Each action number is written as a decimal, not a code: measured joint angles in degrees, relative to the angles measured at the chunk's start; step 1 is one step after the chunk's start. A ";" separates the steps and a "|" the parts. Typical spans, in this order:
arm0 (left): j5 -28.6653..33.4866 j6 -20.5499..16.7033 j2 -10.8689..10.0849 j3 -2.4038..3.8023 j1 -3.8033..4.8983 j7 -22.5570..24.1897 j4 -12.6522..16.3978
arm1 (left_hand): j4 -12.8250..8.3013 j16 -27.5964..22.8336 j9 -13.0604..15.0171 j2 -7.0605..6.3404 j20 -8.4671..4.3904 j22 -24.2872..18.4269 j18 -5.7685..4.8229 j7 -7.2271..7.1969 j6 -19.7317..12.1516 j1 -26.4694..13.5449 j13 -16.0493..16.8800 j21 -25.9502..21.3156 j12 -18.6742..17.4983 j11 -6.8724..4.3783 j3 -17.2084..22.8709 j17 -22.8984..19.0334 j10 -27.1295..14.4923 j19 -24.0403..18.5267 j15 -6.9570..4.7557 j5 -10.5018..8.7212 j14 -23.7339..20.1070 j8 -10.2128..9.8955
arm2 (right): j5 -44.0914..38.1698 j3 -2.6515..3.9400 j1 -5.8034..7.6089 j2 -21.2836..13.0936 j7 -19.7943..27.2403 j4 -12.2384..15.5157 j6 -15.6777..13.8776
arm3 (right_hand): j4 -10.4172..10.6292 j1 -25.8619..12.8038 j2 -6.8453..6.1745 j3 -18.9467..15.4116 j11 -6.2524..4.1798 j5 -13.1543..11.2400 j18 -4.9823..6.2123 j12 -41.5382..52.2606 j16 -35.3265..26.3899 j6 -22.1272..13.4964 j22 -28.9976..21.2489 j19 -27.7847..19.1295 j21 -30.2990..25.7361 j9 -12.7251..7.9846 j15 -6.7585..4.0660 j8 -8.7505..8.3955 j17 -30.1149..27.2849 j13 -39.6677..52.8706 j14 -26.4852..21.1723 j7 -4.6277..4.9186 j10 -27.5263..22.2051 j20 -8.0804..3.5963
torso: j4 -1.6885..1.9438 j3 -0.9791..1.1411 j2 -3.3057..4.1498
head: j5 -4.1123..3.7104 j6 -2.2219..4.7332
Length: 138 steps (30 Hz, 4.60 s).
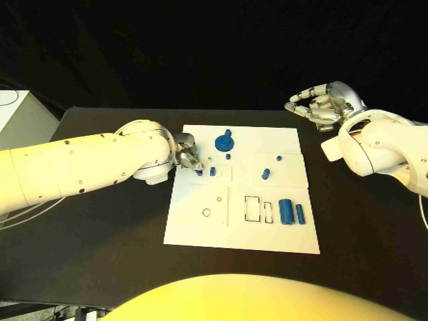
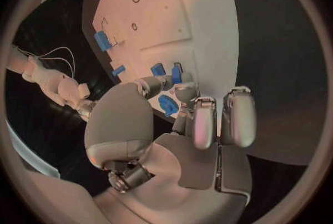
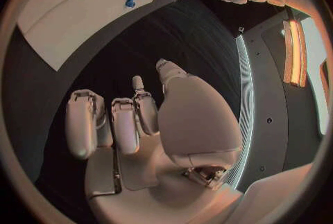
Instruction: Assemble the parts on the task board
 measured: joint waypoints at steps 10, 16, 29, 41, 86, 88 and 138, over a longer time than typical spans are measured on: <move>-1.22 -0.16 -0.06 0.03 -0.54 0.56 0.53 | 0.16 0.00 0.08 0.01 -0.22 0.00 -0.01 0.00 0.00 0.01 0.00 0.00 -0.27 0.01 0.16 0.00 0.00 -0.23 0.00 -0.22 0.00 -0.01 | 0.01 0.00 -0.07 -0.06 0.00 0.01 0.11 | 0.00 0.00 0.00 0.00 0.00 0.00 0.00 0.00 0.00 0.00 0.00 0.00 0.00 0.00 0.00 0.00 -0.01 0.05 0.00 0.00 0.00 0.00 | 0.00 -0.01 0.00 | -0.05 -0.01; -1.88 -0.38 -0.06 0.10 -0.80 0.86 0.59 | 0.16 0.00 1.28 0.02 -0.22 -0.01 -0.01 -0.09 0.09 0.02 -0.04 0.00 -0.27 0.01 0.16 0.00 -0.01 -0.23 0.00 -0.23 0.00 -0.04 | 0.01 0.00 -0.09 -0.11 0.01 0.03 0.17 | 0.00 -0.01 -0.01 0.00 0.00 0.20 0.00 0.00 0.00 0.00 -0.01 0.00 0.00 0.00 0.00 0.00 -0.01 0.04 0.00 0.00 0.00 0.00 | -0.01 0.01 0.01 | -0.07 -0.01; -3.87 -0.92 -0.11 0.17 -1.15 1.36 0.59 | 0.16 0.00 2.15 0.04 -0.22 -0.01 -0.01 -0.20 0.21 0.04 -0.04 0.00 -0.27 0.02 0.16 0.00 -0.01 -0.22 0.01 -0.28 0.00 0.20 | 0.02 0.00 -0.12 -0.22 0.03 0.09 0.25 | 0.00 -0.23 -0.23 0.00 0.00 0.35 0.00 0.00 0.00 0.00 0.04 0.00 0.00 0.00 0.00 0.00 -0.02 0.03 0.00 0.00 0.00 0.00 | -0.02 0.02 0.01 | -0.09 -0.01; -5.14 -1.85 -0.59 0.11 -1.34 1.73 1.07 | 0.16 0.00 2.15 0.10 -0.21 -0.01 -0.01 -0.20 0.21 0.10 0.33 0.00 -0.27 0.12 0.15 0.00 -0.10 -0.22 0.01 -0.44 0.00 0.20 | 0.03 0.00 -0.16 -0.25 0.04 0.13 0.30 | 0.00 -0.23 -0.23 0.00 0.00 0.35 0.00 0.00 0.00 0.00 0.03 0.00 0.00 0.00 0.00 0.00 -0.02 0.02 0.00 0.00 0.00 0.00 | -0.05 -0.02 0.01 | -0.18 -0.01; -5.26 -2.30 -0.50 0.34 -1.83 1.73 0.65 | -0.02 0.16 2.15 -0.82 -0.42 -0.02 -0.01 -0.81 0.85 -0.83 1.08 0.00 0.22 -0.39 -0.02 0.00 0.67 -0.01 -0.42 -0.66 -0.01 1.35 | 0.04 0.00 -0.39 -0.26 0.06 0.07 0.54 | 0.01 -0.53 0.08 0.00 0.00 0.35 0.00 0.00 0.00 0.00 0.00 0.00 -0.24 0.00 0.00 0.00 -0.04 0.00 0.00 0.00 0.00 0.00 | -0.04 0.02 -0.02 | -0.13 -0.01; -5.27 -2.39 -0.50 0.34 -1.85 1.73 0.65 | -0.18 0.22 2.15 -0.88 -0.42 -0.02 -0.01 -0.79 1.00 -0.88 1.14 0.00 0.22 -0.39 -0.18 0.00 0.67 -0.01 -0.42 -0.66 -0.01 1.35 | 0.04 0.00 -0.39 -0.27 0.06 0.08 0.54 | 0.01 -0.53 0.08 0.00 0.00 0.35 0.00 0.00 0.00 0.00 -0.01 0.00 -0.24 0.00 0.00 0.00 -0.04 0.00 0.00 0.00 0.00 0.00 | -0.04 0.02 -0.02 | -0.14 -0.01; -3.35 -11.09 -2.50 0.04 -2.93 3.95 2.25 | -1.51 0.22 3.35 -1.17 -0.83 0.00 0.00 -1.32 0.91 -0.70 0.89 0.23 0.21 -0.48 0.36 0.00 0.93 0.41 -0.81 -0.47 -0.01 1.78 | 0.04 0.00 -0.42 -0.46 0.09 0.22 0.55 | 0.17 -0.52 0.07 0.15 0.00 0.35 0.00 0.00 0.00 -0.21 0.01 0.00 -0.23 0.00 0.00 0.22 -0.05 0.02 0.00 -0.21 0.00 0.00 | -0.03 -0.04 -0.02 | -0.30 -0.01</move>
